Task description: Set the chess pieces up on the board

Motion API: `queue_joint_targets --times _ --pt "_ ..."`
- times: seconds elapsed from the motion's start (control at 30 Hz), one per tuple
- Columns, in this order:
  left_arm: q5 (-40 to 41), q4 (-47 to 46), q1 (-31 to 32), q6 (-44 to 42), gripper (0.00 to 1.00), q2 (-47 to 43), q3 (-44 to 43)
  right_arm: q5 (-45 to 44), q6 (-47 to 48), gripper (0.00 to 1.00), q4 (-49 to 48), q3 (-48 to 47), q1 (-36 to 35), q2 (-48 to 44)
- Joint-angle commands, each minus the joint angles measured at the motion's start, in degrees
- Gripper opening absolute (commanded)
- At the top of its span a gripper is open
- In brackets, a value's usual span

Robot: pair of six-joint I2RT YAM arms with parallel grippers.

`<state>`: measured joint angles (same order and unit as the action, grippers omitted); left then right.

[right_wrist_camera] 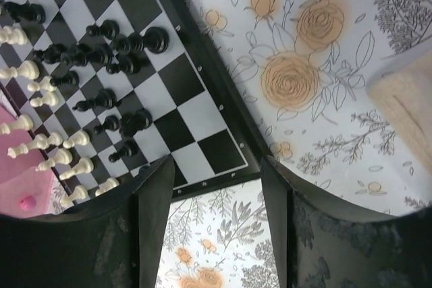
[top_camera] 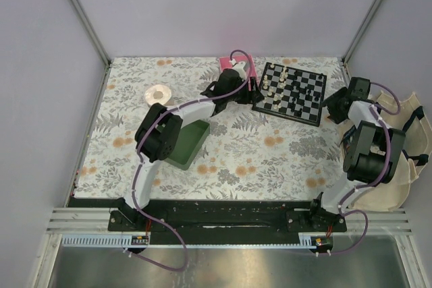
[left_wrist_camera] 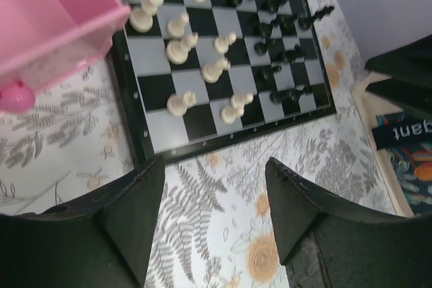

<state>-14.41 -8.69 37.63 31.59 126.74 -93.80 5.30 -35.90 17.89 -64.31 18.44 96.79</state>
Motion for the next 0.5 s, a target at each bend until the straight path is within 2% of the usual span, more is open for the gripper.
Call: queue_joint_targets --times 0.0,0.23,0.47 --pt "2.64 1.56 -1.15 1.89 0.65 3.16 -8.23 1.99 -0.13 0.61 -1.46 -4.67 1.25 3.83" --pt "2.46 6.31 -2.38 4.26 0.60 8.08 -12.98 3.57 -0.75 0.59 -1.54 -6.61 1.60 8.14" --pt "2.46 7.10 -2.38 5.85 0.58 9.93 -13.16 4.98 -1.19 0.58 -1.98 -6.61 1.60 9.29"
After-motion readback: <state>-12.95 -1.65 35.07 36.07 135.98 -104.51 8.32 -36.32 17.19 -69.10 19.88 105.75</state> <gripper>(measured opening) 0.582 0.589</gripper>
